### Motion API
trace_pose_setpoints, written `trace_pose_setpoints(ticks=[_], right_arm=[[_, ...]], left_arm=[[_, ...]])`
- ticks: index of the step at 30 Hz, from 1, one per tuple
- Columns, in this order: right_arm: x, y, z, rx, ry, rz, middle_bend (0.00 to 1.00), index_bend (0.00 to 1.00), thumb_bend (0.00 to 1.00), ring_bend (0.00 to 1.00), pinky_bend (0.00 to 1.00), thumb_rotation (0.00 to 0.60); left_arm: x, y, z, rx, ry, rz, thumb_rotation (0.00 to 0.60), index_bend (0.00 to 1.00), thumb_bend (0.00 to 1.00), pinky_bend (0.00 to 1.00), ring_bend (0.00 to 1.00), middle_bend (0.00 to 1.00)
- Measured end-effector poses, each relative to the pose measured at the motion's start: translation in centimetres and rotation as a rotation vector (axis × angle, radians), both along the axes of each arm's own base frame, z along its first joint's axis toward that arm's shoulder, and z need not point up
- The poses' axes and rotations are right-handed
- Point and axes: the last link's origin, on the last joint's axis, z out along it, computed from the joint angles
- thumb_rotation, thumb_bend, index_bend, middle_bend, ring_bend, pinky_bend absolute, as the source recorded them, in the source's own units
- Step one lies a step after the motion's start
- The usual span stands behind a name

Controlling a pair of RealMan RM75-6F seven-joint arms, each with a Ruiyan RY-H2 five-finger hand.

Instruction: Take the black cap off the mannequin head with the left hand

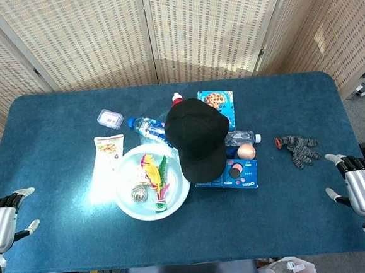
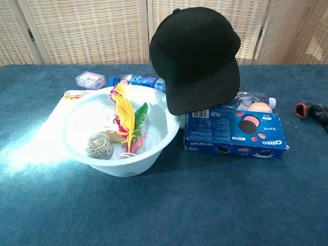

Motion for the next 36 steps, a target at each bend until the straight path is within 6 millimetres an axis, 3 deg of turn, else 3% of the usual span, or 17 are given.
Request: trace_pose_setpoints(ticks=[11, 18, 27, 32, 36], right_arm=[[0.2, -0.3, 0.5, -0.016, 0.008, 0.012, 0.31, 0.27, 0.15, 0.26, 0.31, 0.600], [0.5, -0.6, 1.5, -0.039, 0.030, 0.029, 0.31, 0.27, 0.15, 0.26, 0.31, 0.600], [1.4, -1.0, 2.7, -0.063, 0.045, 0.052, 0.31, 0.27, 0.15, 0.26, 0.31, 0.600], [1.4, -1.0, 2.9, -0.061, 0.044, 0.047, 0.31, 0.27, 0.15, 0.26, 0.31, 0.600], [1.3, -0.9, 3.1, -0.067, 0.045, 0.038, 0.31, 0.27, 0.15, 0.26, 0.31, 0.600]], left_arm=[[0.2, 0.4, 0.0, -0.007, -0.012, -0.012, 0.600, 0.26, 0.14, 0.30, 0.34, 0.29], [0.7, 1.2, 0.0, -0.037, -0.029, -0.043, 0.600, 0.26, 0.14, 0.42, 0.36, 0.29], [2.6, 3.3, -0.4, -0.125, -0.124, -0.152, 0.600, 0.27, 0.14, 0.66, 0.52, 0.40], [4.6, 5.5, -1.1, -0.190, -0.132, -0.263, 0.600, 0.35, 0.14, 0.87, 0.67, 0.57], [6.7, 7.4, -2.3, -0.239, -0.149, -0.362, 0.600, 0.40, 0.14, 0.97, 0.78, 0.67]])
